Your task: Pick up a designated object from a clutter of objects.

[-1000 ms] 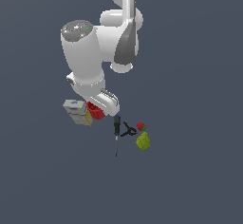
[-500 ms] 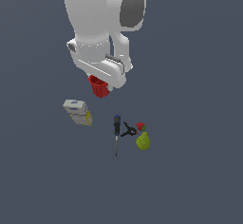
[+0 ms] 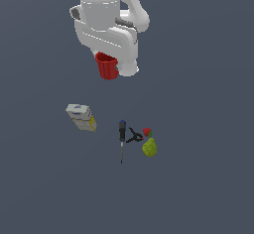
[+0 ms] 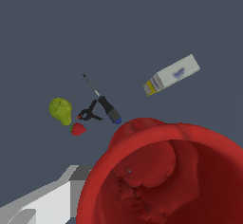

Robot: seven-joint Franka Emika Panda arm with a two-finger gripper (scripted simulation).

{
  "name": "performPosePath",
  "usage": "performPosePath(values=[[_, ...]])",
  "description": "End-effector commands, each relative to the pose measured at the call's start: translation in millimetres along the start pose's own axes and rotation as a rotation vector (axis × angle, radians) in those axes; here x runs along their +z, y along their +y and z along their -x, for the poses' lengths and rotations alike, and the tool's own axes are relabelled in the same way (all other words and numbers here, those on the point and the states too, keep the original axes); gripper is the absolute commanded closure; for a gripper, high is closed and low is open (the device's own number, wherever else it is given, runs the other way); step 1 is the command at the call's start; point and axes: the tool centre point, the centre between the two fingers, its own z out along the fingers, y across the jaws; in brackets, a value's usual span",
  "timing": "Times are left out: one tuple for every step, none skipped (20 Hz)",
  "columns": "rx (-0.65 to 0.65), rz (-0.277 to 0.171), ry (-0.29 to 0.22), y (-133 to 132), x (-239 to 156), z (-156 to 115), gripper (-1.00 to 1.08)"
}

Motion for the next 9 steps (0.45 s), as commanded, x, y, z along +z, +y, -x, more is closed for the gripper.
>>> performPosePath(values=[[0.000,0.000,0.000,1,-13,6,1.08],[0.000,0.000,0.000,1,-17,8,1.08],[0.000,0.000,0.000,1,-20,9,1.08],[0.000,-0.001,0.000,1,-22,11,1.08],[0.000,-0.001,0.000,1,-25,11,1.08],[0.000,-0.001,0.000,1,-26,12,1.08],[0.000,-0.001,0.000,1,-28,13,1.08],[-0.001,-0.001,0.000,1,-28,13,1.08],[-0.001,-0.001,0.000,1,-29,13,1.08]])
